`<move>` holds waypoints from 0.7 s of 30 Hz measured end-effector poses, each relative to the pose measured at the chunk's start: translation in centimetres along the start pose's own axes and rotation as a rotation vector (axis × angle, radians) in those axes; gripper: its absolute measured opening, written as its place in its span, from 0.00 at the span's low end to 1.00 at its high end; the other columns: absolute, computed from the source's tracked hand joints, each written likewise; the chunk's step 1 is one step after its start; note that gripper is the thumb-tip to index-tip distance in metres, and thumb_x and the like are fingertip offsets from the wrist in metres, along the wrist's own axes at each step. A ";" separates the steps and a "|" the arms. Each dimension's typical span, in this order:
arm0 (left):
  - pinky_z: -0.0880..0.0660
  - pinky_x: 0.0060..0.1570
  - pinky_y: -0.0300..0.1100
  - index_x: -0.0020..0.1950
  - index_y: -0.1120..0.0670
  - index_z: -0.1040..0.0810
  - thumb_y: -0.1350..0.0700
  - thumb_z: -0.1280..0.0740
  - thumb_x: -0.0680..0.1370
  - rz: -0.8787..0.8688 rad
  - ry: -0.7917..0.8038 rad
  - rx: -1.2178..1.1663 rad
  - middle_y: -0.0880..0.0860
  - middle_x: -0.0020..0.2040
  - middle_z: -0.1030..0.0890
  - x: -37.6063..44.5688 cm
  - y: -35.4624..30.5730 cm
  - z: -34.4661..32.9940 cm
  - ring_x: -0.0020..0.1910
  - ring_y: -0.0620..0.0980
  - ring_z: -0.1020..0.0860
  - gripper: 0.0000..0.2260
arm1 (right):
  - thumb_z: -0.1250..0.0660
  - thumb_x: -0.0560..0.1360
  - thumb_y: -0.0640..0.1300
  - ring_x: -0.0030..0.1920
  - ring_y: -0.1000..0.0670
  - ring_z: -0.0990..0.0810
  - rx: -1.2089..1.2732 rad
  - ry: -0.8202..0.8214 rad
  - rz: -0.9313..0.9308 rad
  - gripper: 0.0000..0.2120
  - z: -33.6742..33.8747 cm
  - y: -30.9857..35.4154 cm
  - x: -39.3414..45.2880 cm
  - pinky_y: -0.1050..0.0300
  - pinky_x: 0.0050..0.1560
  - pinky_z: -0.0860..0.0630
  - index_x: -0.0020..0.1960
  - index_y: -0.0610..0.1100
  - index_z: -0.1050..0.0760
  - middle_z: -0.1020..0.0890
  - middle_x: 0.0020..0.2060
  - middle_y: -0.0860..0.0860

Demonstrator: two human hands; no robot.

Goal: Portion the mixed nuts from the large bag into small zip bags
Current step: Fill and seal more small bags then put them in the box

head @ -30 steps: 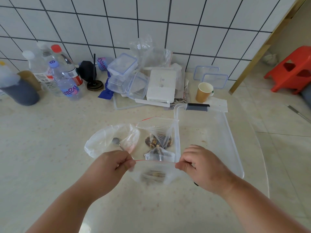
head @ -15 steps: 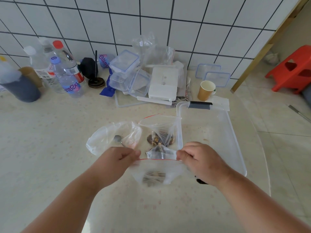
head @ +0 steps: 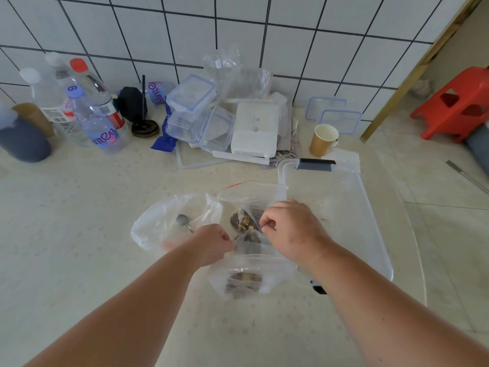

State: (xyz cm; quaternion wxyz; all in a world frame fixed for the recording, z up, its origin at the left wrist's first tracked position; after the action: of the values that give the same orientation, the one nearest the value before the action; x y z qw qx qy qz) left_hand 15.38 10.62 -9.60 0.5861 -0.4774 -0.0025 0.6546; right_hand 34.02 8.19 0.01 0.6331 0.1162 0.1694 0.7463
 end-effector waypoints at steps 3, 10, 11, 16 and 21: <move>0.23 0.38 0.39 0.48 0.55 0.20 0.56 0.28 0.77 0.020 0.017 -0.069 0.56 0.50 0.15 0.4 0.2 -0.8 0.38 0.46 0.17 0.04 | 0.31 0.75 0.44 0.51 0.50 0.25 -0.014 0.006 -0.004 0.05 -0.2 0.1 0.1 0.54 0.56 0.30 0.47 0.50 0.17 0.18 0.43 0.54; 0.27 0.32 0.37 0.48 0.51 0.22 0.55 0.21 0.71 0.045 -0.004 -0.199 0.53 0.42 0.14 0.4 0.3 -1.1 0.31 0.42 0.19 0.12 | 0.31 0.74 0.43 0.50 0.51 0.25 0.014 0.005 -0.027 0.05 -0.2 0.1 0.1 0.54 0.56 0.29 0.45 0.50 0.17 0.18 0.43 0.55; 0.26 0.34 0.38 0.48 0.50 0.22 0.56 0.21 0.71 0.046 -0.006 -0.217 0.53 0.40 0.14 0.3 0.2 -1.1 0.33 0.45 0.19 0.12 | 0.31 0.74 0.43 0.50 0.51 0.24 0.014 0.008 -0.029 0.05 -0.2 0.1 0.1 0.54 0.56 0.29 0.46 0.50 0.17 0.18 0.43 0.55; 0.18 0.44 0.47 0.43 0.53 0.17 0.64 0.26 0.73 -0.037 -0.023 -0.304 0.52 0.37 0.15 -0.3 -0.6 -0.9 0.35 0.48 0.19 0.06 | 0.31 0.75 0.43 0.50 0.50 0.24 0.011 0.006 -0.011 0.05 -0.1 0.3 -0.2 0.53 0.55 0.28 0.46 0.50 0.16 0.18 0.42 0.55; 0.24 0.35 0.39 0.45 0.53 0.15 0.65 0.31 0.76 -0.013 -0.042 -0.423 0.50 0.32 0.21 -1.1 -1.4 -0.1 0.30 0.45 0.22 0.09 | 0.31 0.76 0.45 0.53 0.51 0.24 -0.027 0.012 -0.002 0.06 -0.4 0.3 -0.3 0.53 0.54 0.34 0.48 0.52 0.16 0.17 0.45 0.55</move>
State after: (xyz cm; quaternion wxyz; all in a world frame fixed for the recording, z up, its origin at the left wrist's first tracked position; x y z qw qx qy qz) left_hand 16.36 10.10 -8.18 0.4768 -0.5760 -0.1551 0.6456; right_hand 33.67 7.77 -0.20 0.6341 0.1031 0.1634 0.7487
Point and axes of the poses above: each hand's wrist, its own x-axis towards the middle knuckle, its own z-axis out of the back of the hand, y = z × x, the point moved 4 cm from there along x, towards the middle knuckle
